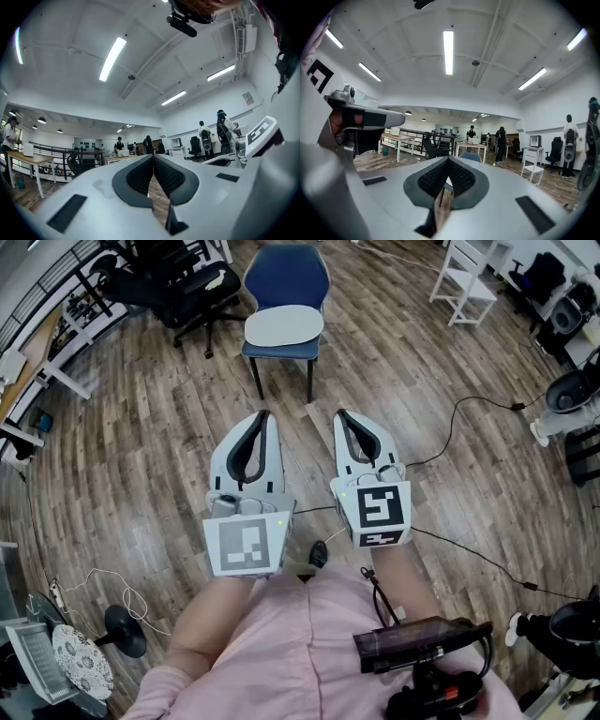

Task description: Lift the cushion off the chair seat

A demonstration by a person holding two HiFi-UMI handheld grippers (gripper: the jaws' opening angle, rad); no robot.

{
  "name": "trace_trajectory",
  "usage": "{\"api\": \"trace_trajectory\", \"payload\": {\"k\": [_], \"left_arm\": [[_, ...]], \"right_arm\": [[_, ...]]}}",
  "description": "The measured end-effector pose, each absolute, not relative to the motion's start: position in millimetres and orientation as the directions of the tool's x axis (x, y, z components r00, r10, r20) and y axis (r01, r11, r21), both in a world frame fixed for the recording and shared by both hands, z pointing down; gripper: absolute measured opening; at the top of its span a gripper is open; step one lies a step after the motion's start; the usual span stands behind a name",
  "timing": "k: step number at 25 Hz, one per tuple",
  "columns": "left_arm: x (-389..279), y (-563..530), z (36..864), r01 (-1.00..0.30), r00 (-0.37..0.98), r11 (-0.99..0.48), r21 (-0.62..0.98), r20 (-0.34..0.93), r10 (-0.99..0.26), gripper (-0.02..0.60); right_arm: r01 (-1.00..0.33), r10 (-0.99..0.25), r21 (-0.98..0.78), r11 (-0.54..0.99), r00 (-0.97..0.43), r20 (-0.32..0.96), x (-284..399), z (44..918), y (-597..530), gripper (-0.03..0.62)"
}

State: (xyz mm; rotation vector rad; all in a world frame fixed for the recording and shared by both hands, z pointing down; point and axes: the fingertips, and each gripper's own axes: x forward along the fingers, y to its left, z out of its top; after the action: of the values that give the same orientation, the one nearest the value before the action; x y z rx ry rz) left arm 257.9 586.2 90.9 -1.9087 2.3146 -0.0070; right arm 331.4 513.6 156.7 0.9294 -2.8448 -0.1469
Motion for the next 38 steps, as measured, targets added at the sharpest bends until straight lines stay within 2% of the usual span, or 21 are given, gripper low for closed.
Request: {"api": "trace_trajectory", "payload": {"k": [11,12,13,14,22,30,38], "left_arm": [[248,584,104,-0.973,-0.208,0.214,-0.091,-0.073,-0.975,0.014],[245,581,106,-0.972,-0.211,0.216,-0.087,-0.068,-0.975,0.015],[242,577,108,-0.973,-0.212,0.217,-0.084,-0.066,-0.975,0.015],[239,572,110,-0.973,-0.213,0.218,-0.080,-0.064,-0.975,0.015],[186,518,131,-0.972,-0.226,0.227,-0.056,-0.026,-0.974,0.014],[87,429,146,-0.970,-0.242,0.241,-0.037,0.006,-0.970,0.015],[2,350,131,-0.976,-0.208,0.210,-0.056,-0.030,-0.978,0.015]], "right_arm": [[-0.556,-0.563,0.096,0.826,-0.820,0.099,323,165,512,0.003],[-0.545,-0.552,0.089,0.834,-0.828,0.102,319,166,510,0.047],[-0.534,-0.540,0.083,0.841,-0.835,0.106,316,168,507,0.162],[-0.528,-0.533,0.078,0.846,-0.839,0.109,313,169,503,0.181],[-0.542,-0.549,0.087,0.836,-0.823,0.146,268,190,444,0.179],[-0.538,-0.545,0.088,0.838,-0.818,0.185,176,208,356,0.175],[-0.561,-0.571,0.112,0.821,-0.809,0.135,88,190,271,0.164]]}}
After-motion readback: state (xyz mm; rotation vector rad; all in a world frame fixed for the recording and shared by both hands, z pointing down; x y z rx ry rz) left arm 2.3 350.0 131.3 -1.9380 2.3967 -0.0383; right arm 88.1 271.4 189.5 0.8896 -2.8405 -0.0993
